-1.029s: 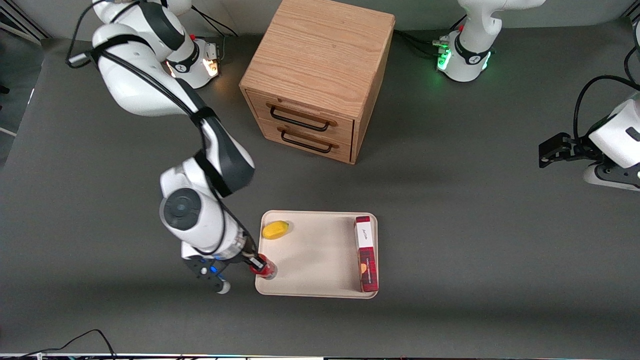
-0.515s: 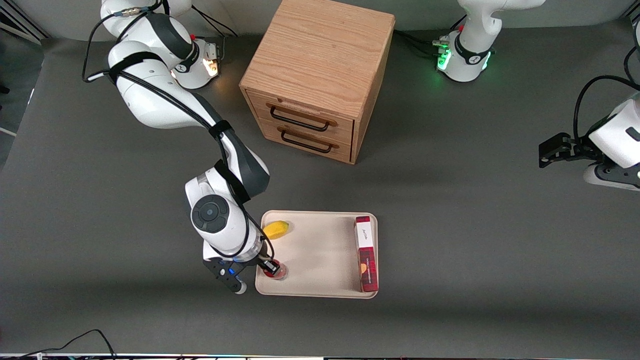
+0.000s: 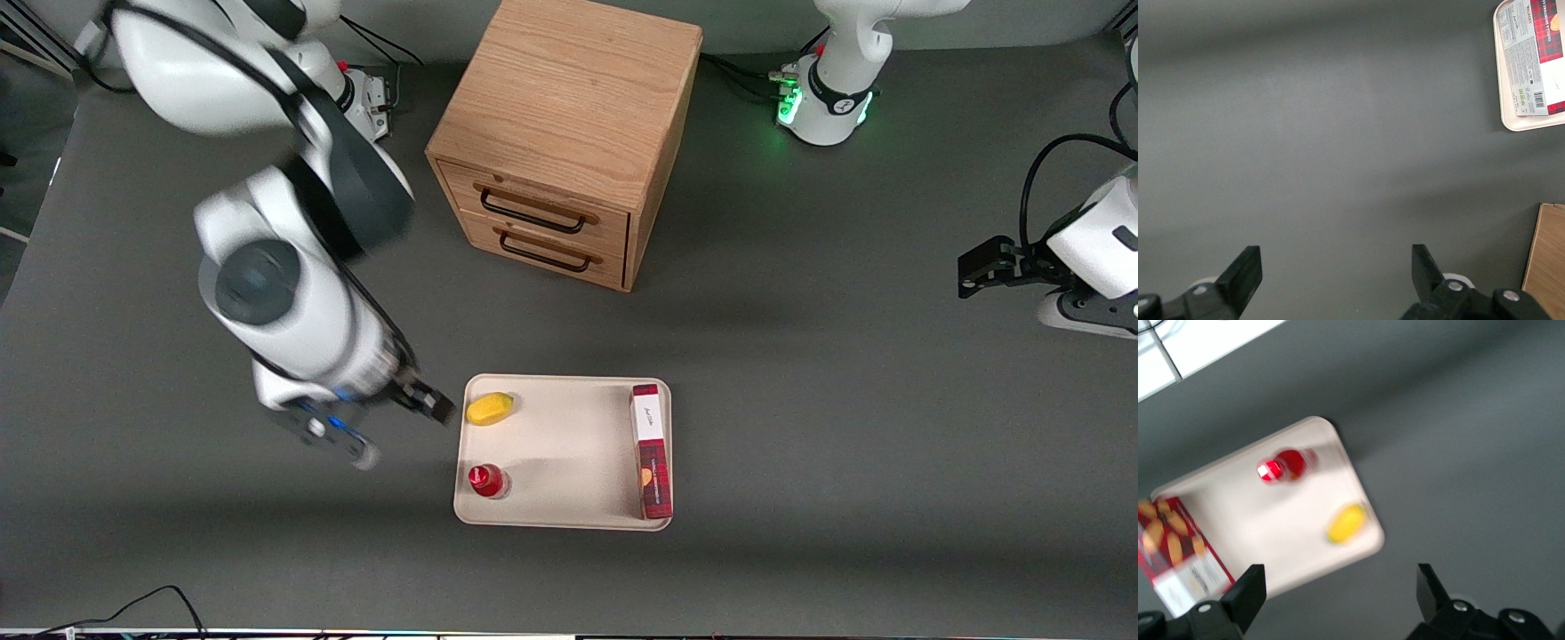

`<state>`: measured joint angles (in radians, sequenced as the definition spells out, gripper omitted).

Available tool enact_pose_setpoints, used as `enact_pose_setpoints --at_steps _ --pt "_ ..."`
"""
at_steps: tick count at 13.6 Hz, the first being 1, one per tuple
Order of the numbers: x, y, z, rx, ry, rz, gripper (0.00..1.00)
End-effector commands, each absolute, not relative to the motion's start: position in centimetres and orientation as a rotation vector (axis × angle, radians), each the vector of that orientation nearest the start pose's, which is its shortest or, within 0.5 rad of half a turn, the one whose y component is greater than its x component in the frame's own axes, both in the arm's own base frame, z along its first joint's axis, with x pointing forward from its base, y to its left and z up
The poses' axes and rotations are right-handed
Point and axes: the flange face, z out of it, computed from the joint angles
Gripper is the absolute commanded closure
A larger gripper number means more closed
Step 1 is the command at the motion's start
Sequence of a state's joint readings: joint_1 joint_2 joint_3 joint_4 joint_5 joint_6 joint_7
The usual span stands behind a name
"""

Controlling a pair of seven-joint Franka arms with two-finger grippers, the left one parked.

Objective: Place coke bottle on tray

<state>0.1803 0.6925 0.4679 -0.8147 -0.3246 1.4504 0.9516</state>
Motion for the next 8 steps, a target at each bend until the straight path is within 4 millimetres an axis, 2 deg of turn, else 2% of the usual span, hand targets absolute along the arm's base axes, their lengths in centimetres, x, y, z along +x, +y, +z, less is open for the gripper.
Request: enact_pose_setpoints --at_steps 1,3,5,6,8 --pt "60.6 22.2 62.0 -3.162 0.494 0.080 0.00" --pt "57.6 16.3 64.8 -3.175 0.393 0.171 0.00" --pt "54.6 8.5 65.9 -3.101 0.382 0.231 0.00" --pt "53.4 5.1 65.1 -3.053 0.378 0.252 0.00" --pt "51.2 1.6 61.9 -3.035 0.344 0.247 0.00"
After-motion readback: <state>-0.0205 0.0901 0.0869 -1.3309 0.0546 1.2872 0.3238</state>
